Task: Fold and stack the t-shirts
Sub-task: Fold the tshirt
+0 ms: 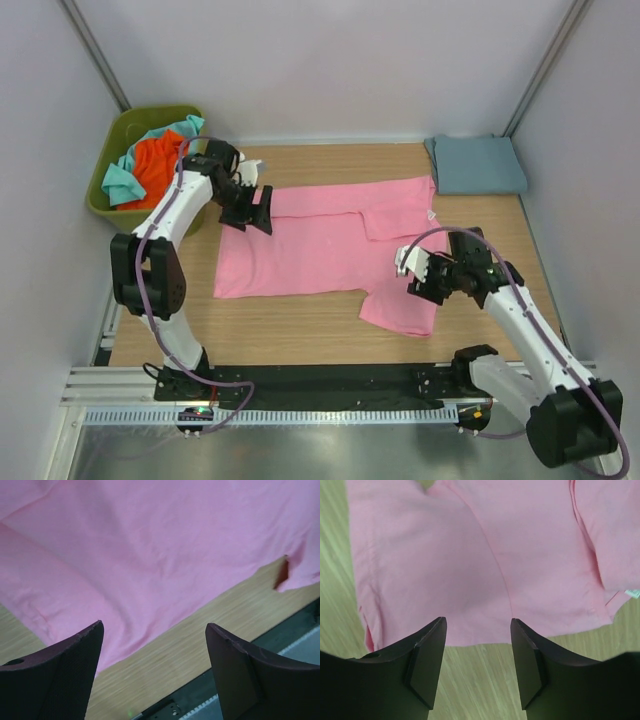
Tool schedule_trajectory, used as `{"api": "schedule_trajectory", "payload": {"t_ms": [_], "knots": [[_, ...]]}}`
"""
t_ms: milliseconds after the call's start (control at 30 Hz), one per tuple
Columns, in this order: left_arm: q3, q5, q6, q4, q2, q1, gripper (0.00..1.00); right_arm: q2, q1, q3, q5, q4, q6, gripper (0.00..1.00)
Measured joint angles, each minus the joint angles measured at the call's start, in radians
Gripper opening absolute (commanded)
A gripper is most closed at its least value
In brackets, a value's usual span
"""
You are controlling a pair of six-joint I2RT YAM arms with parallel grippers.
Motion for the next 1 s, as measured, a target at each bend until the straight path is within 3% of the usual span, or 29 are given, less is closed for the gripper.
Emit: {"api": "schedule_trajectory", "payload": {"t_ms": [200,433,633,1000], "knots": [[-0.038,-0.209,0.043,0.024,-0.002,-0.002,0.8,-0.133,0.04,-0.006,-0.056,-0.216,-0.272,0.57],[-0.083,-0.387,0.084,0.03,-0.002,-0.002,0.81,-0.085,0.041,-0.003,-0.095,-0.439,-0.457,0.54],[-0.083,-0.478,0.104,0.031,-0.003,-0.001,0.81,0.013,0.065,0.014,-0.117,-0.516,-0.501,0.52],[-0.07,-0.523,0.11,0.031,-0.002,-0.002,0.81,0.047,0.16,-0.057,-0.075,-0.437,-0.414,0.48]]}}
